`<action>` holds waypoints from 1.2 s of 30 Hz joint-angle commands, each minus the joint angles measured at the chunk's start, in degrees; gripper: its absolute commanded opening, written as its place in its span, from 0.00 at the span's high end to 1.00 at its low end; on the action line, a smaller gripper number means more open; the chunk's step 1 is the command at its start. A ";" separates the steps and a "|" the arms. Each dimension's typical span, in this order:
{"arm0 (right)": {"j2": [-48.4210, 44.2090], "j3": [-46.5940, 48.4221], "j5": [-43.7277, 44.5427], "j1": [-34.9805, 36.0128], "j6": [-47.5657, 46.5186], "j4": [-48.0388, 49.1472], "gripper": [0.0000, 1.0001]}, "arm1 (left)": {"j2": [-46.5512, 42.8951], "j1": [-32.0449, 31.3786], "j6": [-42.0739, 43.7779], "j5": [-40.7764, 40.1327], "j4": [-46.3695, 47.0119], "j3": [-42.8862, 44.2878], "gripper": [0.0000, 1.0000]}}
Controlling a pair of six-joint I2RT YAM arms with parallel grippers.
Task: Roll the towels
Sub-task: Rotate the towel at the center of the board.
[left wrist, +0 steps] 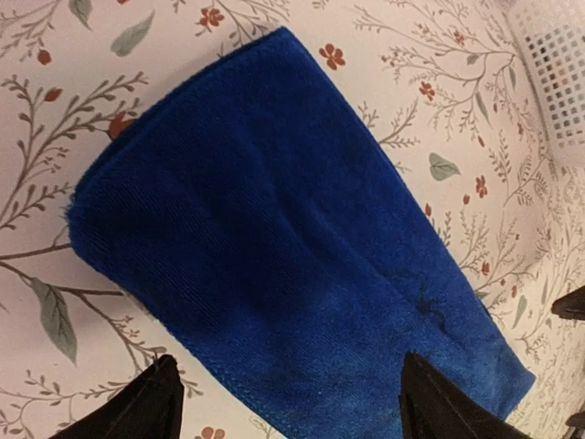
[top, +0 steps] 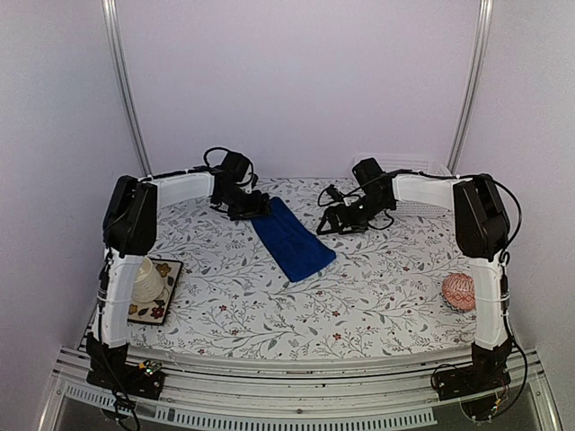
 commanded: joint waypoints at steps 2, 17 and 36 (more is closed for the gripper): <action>1.51 -0.33 -3.37 2.68 -0.61 -1.05 0.01 | -3.14 -0.10 -0.08 5.77 7.43 -1.91 0.19; -4.45 -13.01 -6.39 6.85 -1.77 2.02 0.04 | -4.72 -0.10 0.49 8.15 10.91 -3.44 0.21; -15.52 -18.55 -1.45 8.43 -2.61 -3.40 0.01 | -2.40 -3.09 2.12 15.71 13.71 -1.70 0.22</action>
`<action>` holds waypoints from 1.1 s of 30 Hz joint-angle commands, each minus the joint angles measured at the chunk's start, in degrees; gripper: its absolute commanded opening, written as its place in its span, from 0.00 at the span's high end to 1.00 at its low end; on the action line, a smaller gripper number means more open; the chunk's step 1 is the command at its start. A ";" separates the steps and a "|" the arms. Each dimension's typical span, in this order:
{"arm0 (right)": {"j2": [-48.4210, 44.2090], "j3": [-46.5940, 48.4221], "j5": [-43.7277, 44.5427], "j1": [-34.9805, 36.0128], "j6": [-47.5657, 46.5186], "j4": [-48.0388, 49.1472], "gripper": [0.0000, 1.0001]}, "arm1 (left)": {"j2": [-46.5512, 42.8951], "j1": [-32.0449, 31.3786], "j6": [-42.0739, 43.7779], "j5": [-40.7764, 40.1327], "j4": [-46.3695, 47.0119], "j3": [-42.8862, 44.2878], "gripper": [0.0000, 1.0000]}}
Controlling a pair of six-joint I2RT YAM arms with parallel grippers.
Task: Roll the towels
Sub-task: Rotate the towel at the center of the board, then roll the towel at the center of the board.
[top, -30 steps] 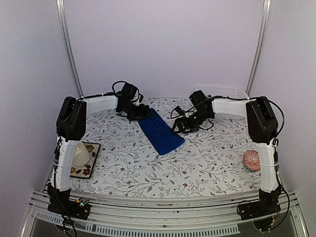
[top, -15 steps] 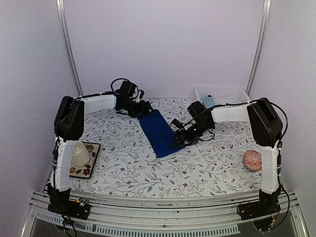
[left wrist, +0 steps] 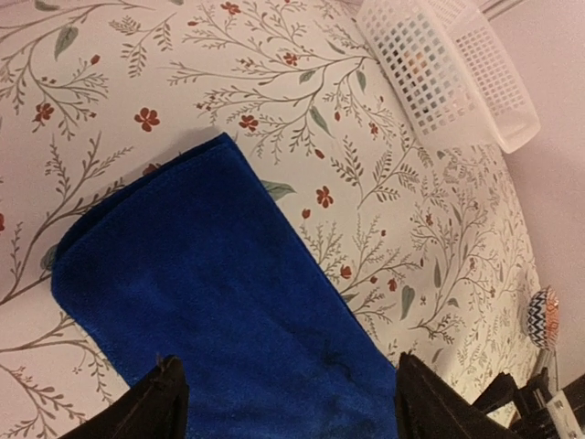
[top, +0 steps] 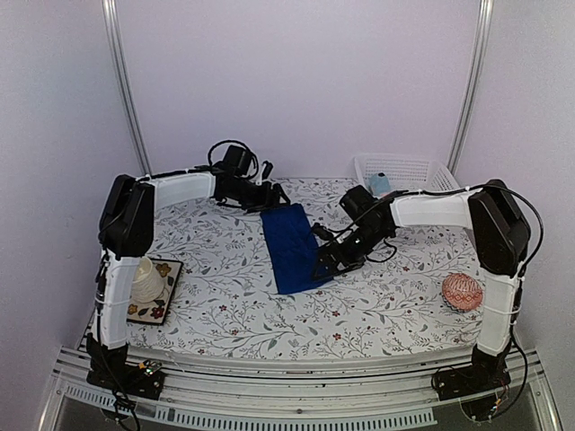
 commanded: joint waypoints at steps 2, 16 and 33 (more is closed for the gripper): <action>-4.84 1.30 2.91 -3.82 -0.38 -0.98 0.01 | 1.32 -0.97 0.31 4.22 3.97 2.14 0.22; -1.07 3.23 -19.52 -7.38 -2.96 1.11 0.01 | 0.06 -2.96 -2.61 11.45 6.98 -1.36 0.23; 4.56 -4.77 -18.07 -5.18 1.10 6.36 0.01 | -22.06 -7.59 2.95 13.71 16.93 -37.50 0.23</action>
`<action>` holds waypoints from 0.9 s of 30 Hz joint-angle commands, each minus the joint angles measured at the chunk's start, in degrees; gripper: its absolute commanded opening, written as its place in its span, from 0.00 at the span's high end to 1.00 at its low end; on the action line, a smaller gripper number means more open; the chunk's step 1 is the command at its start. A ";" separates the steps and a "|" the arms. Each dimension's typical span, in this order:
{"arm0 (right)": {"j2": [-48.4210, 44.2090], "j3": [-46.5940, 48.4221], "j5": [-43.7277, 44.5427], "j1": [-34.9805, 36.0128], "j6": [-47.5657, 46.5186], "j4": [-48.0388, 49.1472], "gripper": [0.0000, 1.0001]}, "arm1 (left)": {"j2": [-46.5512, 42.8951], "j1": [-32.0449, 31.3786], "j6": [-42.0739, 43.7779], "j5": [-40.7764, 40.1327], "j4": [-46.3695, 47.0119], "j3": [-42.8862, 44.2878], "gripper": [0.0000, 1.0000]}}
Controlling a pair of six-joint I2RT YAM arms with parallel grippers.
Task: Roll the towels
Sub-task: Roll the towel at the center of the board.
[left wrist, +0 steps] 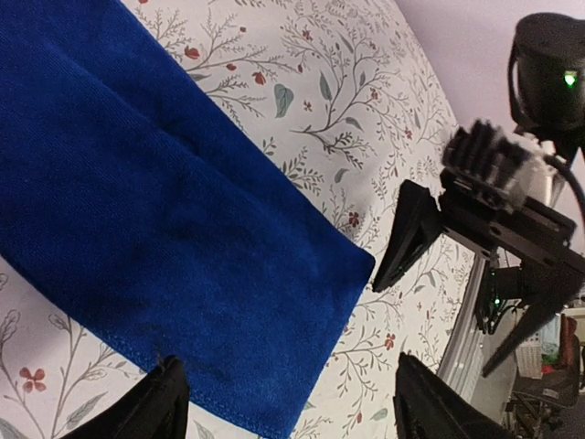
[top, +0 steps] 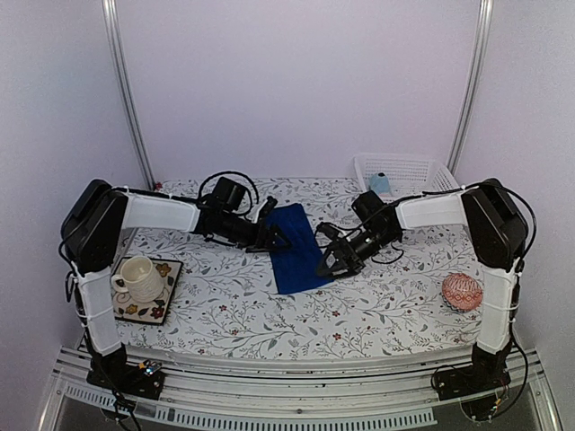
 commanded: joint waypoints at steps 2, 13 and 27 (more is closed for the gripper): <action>3.93 -1.92 4.91 -0.01 2.59 2.18 0.01 | -4.04 -2.44 4.53 -0.48 3.00 -4.19 0.22; -4.90 -1.02 11.34 -0.04 0.16 -0.34 0.01 | -11.36 -4.32 11.03 -5.63 5.79 -14.01 0.03; -22.66 -1.81 48.14 -2.40 -5.14 4.52 0.01 | -22.39 -8.03 36.63 -11.43 9.87 -20.43 0.03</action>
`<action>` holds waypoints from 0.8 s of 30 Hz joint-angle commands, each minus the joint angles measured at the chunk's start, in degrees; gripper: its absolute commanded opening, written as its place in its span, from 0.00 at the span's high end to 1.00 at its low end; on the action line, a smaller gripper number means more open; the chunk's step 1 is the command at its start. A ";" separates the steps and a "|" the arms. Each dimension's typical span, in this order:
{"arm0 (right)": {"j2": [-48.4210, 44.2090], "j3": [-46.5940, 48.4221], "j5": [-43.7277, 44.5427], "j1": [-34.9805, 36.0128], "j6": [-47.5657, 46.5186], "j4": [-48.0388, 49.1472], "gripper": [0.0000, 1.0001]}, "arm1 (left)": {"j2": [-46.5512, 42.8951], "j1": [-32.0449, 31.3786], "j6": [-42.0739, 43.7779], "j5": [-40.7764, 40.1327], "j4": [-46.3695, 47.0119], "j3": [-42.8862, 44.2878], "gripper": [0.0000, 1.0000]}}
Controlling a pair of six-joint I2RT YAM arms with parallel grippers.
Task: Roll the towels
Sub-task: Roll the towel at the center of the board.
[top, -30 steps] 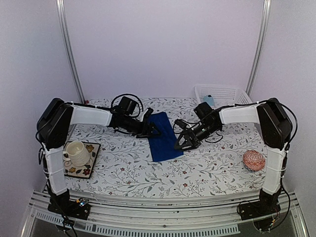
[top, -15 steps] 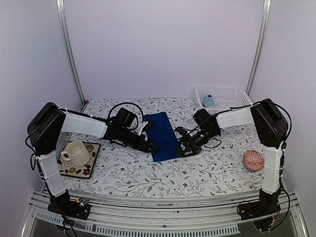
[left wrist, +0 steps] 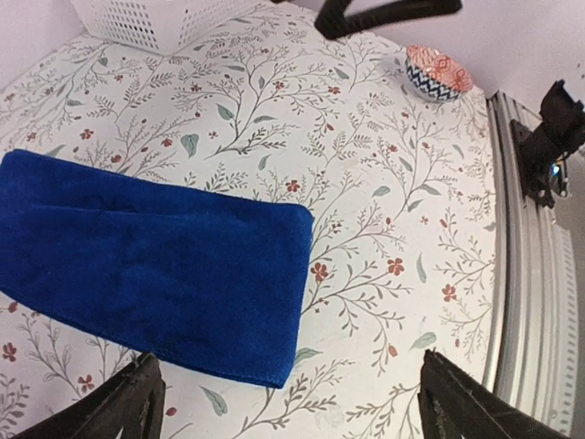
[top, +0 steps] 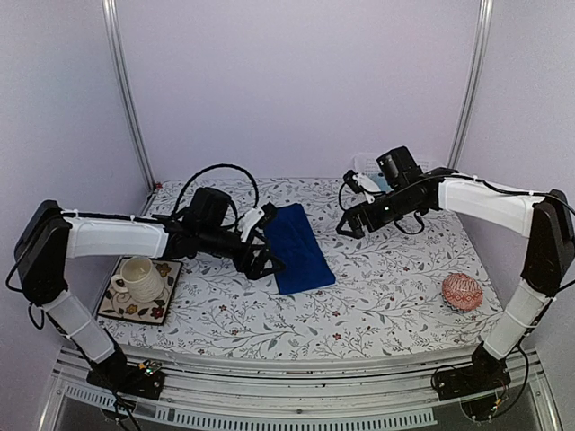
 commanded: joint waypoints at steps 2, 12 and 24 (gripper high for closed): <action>-3.35 -1.45 4.93 -2.62 -2.91 4.35 0.01 | -1.29 -1.86 13.75 -4.94 2.94 -1.75 0.03; -6.75 -2.90 4.42 -2.81 -10.98 8.16 0.01 | 4.80 -9.81 30.13 -21.92 -0.55 -0.66 0.09; -7.97 -4.06 7.69 -3.03 -9.71 8.68 0.01 | 11.90 -16.06 34.32 -33.64 -0.86 0.66 0.25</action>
